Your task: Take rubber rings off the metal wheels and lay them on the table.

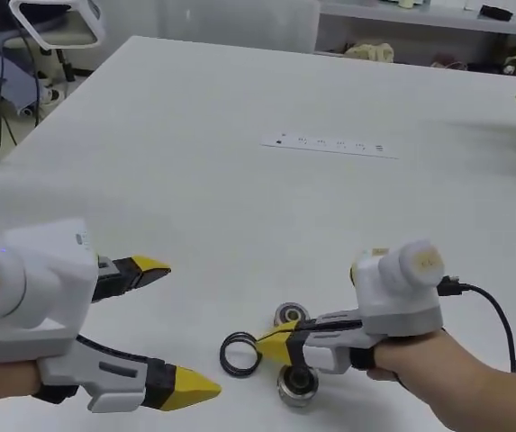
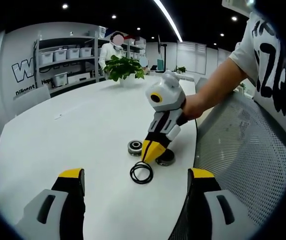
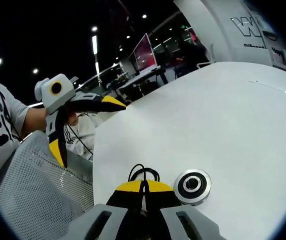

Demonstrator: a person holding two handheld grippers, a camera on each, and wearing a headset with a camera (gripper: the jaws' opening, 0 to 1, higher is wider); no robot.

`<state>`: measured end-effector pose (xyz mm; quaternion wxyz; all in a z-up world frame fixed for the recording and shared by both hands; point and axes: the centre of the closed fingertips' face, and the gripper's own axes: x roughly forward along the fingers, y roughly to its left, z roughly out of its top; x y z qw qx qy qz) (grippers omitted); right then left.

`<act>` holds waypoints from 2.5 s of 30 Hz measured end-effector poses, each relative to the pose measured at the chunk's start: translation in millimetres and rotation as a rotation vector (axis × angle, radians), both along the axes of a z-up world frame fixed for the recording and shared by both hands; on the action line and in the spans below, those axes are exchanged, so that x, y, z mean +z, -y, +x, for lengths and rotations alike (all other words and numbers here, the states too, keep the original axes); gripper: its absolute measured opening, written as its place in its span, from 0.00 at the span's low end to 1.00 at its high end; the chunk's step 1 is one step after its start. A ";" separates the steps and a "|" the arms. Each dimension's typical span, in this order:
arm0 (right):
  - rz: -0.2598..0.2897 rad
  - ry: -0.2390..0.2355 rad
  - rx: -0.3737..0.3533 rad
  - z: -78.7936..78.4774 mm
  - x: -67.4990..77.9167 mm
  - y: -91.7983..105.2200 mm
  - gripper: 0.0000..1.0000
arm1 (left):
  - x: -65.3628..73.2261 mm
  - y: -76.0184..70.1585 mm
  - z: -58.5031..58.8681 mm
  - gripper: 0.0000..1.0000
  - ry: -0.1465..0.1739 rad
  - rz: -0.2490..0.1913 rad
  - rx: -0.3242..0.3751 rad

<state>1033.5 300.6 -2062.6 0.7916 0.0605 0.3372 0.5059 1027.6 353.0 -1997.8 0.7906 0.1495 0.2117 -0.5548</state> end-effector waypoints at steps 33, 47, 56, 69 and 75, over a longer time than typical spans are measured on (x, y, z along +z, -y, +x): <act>0.012 0.056 -0.035 6.3 19.2 5.9 0.13 | 3.9 8.6 -4.9 0.82 -0.018 -0.005 -0.022; 0.011 0.143 -0.046 6.9 46.8 16.1 0.25 | 19.6 14.1 -4.0 0.82 -0.011 -0.036 -0.022; -0.009 0.198 -0.044 1.2 66.0 30.9 0.34 | 29.3 18.1 -5.5 0.82 -0.003 -0.050 -0.030; -0.034 0.251 -0.069 -9.9 81.9 53.3 0.50 | 35.2 18.5 -9.1 0.83 0.000 -0.050 -0.035; -0.064 0.279 -0.062 -19.3 85.0 59.9 0.55 | 35.5 17.6 -11.8 0.83 -0.005 -0.050 -0.035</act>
